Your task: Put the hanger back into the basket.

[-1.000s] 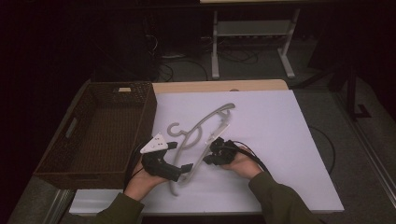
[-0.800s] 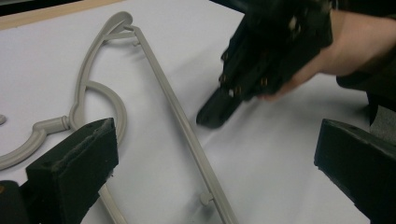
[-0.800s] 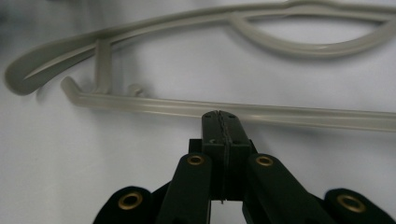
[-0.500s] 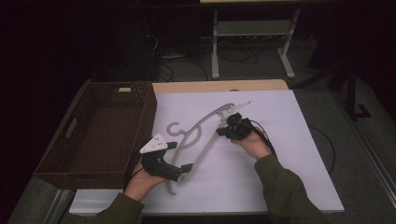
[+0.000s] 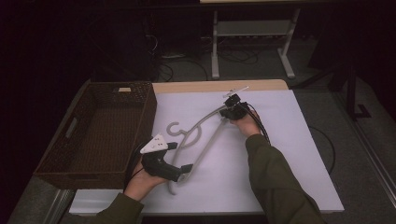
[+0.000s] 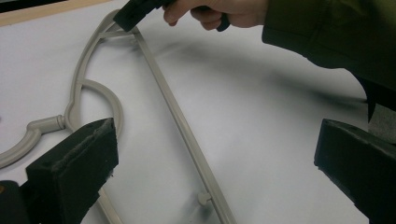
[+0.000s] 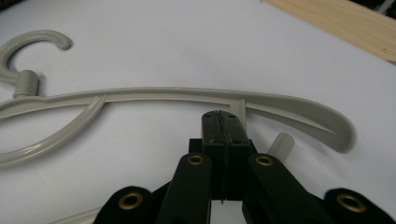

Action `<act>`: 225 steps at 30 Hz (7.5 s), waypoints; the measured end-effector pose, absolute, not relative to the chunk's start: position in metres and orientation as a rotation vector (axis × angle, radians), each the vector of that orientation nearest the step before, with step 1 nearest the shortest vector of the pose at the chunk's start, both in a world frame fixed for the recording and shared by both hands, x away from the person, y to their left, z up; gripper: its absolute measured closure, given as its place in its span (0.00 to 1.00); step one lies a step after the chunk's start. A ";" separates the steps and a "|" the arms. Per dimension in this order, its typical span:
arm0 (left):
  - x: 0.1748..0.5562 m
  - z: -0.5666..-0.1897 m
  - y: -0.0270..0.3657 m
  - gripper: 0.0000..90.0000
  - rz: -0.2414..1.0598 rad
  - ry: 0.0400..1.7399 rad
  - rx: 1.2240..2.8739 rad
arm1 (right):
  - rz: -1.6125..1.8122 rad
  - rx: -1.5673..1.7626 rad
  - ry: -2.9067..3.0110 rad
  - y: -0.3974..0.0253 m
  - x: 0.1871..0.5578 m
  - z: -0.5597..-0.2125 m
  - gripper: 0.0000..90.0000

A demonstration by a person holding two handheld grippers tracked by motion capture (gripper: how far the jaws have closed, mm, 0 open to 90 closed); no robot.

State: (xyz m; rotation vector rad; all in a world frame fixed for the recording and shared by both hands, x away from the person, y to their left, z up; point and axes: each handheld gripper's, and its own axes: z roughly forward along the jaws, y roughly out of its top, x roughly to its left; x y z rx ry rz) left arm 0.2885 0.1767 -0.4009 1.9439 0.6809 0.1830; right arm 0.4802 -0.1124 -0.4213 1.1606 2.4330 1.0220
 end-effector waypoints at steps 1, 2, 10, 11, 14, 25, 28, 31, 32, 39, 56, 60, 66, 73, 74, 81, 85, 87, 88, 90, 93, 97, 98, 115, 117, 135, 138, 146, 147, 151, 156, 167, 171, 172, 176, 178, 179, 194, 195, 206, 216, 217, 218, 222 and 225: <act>0.289 -0.401 0.177 0.00 0.184 0.680 1.947 | 1.013 1.153 2.441 -0.111 0.482 -0.423 1.00; 0.289 -0.401 0.177 0.00 0.184 0.680 1.946 | 1.001 1.136 2.441 -0.109 0.484 -0.425 1.00; 0.289 -0.402 0.176 0.00 0.181 0.680 1.947 | 0.960 1.171 2.481 -0.108 0.485 -0.430 1.00; 0.289 -0.402 0.176 0.00 0.180 0.680 1.950 | 0.953 1.170 2.484 -0.109 0.484 -0.430 1.00; 0.289 -0.402 0.176 0.00 0.181 0.679 1.954 | 0.932 1.168 2.497 -0.111 0.482 -0.429 1.00; 0.288 -0.402 0.176 0.00 0.178 0.678 1.955 | 0.877 1.180 2.544 -0.138 0.455 -0.427 1.00; 0.288 -0.402 0.175 0.00 0.174 0.683 1.952 | 0.861 1.193 2.552 -0.149 0.444 -0.428 1.00; 0.287 -0.402 0.174 0.00 0.171 0.687 1.949 | 0.848 1.191 2.564 -0.157 0.435 -0.429 1.00; 0.288 -0.403 0.174 0.00 0.171 0.685 1.945 | 0.834 1.190 2.566 -0.164 0.426 -0.429 1.00; 0.288 -0.403 0.175 0.00 0.177 0.676 1.955 | 0.765 1.185 2.587 -0.188 0.388 -0.428 1.00; 0.289 -0.404 0.175 0.00 0.175 0.683 1.954 | 0.965 1.116 2.482 -0.207 0.317 -0.407 1.00; 0.288 -0.404 0.175 0.00 0.177 0.680 1.962 | 0.991 1.094 2.507 -0.204 0.305 -0.412 1.00; 0.289 -0.405 0.175 0.00 0.176 0.683 1.966 | 0.996 1.060 2.504 -0.201 0.304 -0.414 1.00; 0.289 -0.406 0.175 0.00 0.176 0.683 1.968 | 0.992 1.060 2.538 -0.195 0.304 -0.418 1.00; 0.289 -0.406 0.175 0.00 0.177 0.680 1.971 | 0.994 1.059 2.542 -0.195 0.304 -0.418 1.00; 0.289 -0.407 0.174 0.00 0.173 0.684 1.969 | 0.981 1.047 2.553 -0.193 0.305 -0.421 1.00; 0.289 -0.407 0.174 0.00 0.173 0.685 1.969 | 0.974 1.054 2.558 -0.193 0.305 -0.422 1.00; 0.289 -0.407 0.174 0.00 0.175 0.686 1.968 | 0.961 1.057 2.567 -0.192 0.305 -0.423 1.00; 0.289 -0.407 0.174 0.00 0.175 0.687 1.969 | 0.958 1.061 2.573 -0.191 0.305 -0.425 1.00; 0.289 -0.407 0.174 0.00 0.176 0.688 1.974 | 0.942 1.059 2.578 -0.191 0.305 -0.426 1.00; 0.291 -0.409 0.173 0.00 0.183 0.692 1.987 | 0.946 1.066 2.580 -0.191 0.305 -0.427 1.00; 0.295 -0.414 0.166 0.00 0.185 0.714 2.024 | 0.937 1.067 2.585 -0.191 0.306 -0.428 1.00; 0.298 -0.417 0.163 0.00 0.185 0.720 2.044 | 0.936 1.066 2.586 -0.190 0.306 -0.428 1.00; 0.321 -0.437 0.129 0.31 0.179 0.697 2.250 | 0.923 1.057 2.589 -0.190 0.306 -0.429 1.00; 0.323 -0.437 0.128 0.38 0.184 0.693 2.257 | 0.925 1.060 2.589 -0.190 0.306 -0.429 1.00; 0.324 -0.440 0.113 0.76 0.207 0.658 2.349 | 0.934 1.067 2.591 -0.191 0.306 -0.430 1.00; 0.324 -0.440 0.113 0.81 0.204 0.656 2.360 | 0.934 1.066 2.591 -0.191 0.306 -0.430 1.00; 0.325 -0.438 0.112 0.88 0.183 0.688 2.356 | 0.939 1.064 2.588 -0.191 0.306 -0.429 1.00; 0.326 -0.438 0.112 0.88 0.186 0.694 2.355 | 0.943 1.065 2.586 -0.191 0.306 -0.429 1.00; 0.326 -0.436 0.112 0.90 0.182 0.734 2.342 | 0.946 1.059 2.580 -0.191 0.305 -0.428 1.00; 0.327 -0.435 0.111 0.91 0.197 0.755 2.338 | 0.943 1.055 2.577 -0.191 0.305 -0.426 1.00; 0.325 -0.433 0.110 0.92 0.226 0.775 2.326 | 1.051 1.020 2.533 -0.195 0.301 -0.417 0.99; 0.325 -0.429 0.111 0.92 0.241 0.762 2.331 | 1.114 1.011 2.504 -0.199 0.299 -0.412 0.86; 0.325 -0.428 0.111 0.92 0.248 0.761 2.329 | 1.140 1.014 2.490 -0.200 0.298 -0.411 0.78; 0.325 -0.424 0.112 0.92 0.256 0.752 2.335 | 1.213 1.037 2.410 -0.206 0.291 -0.405 0.51; 0.324 -0.422 0.113 0.92 0.259 0.750 2.333 | 1.237 1.048 2.376 -0.208 0.287 -0.405 0.40; 0.324 -0.422 0.113 0.92 0.259 0.750 2.333 | 1.237 1.048 2.376 -0.208 0.287 -0.405 0.40; 0.325 -0.391 0.124 0.92 0.262 0.792 2.265 | 1.345 1.089 2.229 -0.231 0.257 -0.404 0.13; 0.325 -0.388 0.125 0.92 0.262 0.796 2.264 | 1.350 1.091 2.223 -0.233 0.255 -0.404 0.12; 0.335 -0.346 0.140 0.92 0.279 0.812 2.250 | 1.365 1.100 2.186 -0.243 0.248 -0.405 0.12; 0.345 -0.304 0.168 0.92 0.314 0.829 2.224 | 1.373 1.097 2.162 -0.245 0.249 -0.406 0.12; 0.345 -0.301 0.171 0.92 0.315 0.833 2.219 | 1.371 1.099 2.162 -0.245 0.249 -0.406 0.12; 0.346 -0.297 0.175 0.92 0.318 0.836 2.216 | 1.370 1.101 2.164 -0.245 0.249 -0.406 0.12; 0.350 -0.283 0.192 0.92 0.335 0.853 2.203 | 1.376 1.107 2.152 -0.246 0.249 -0.406 0.09; 0.352 -0.275 0.208 0.92 0.341 0.875 2.180 | 1.381 1.115 2.140 -0.245 0.249 -0.406 0.04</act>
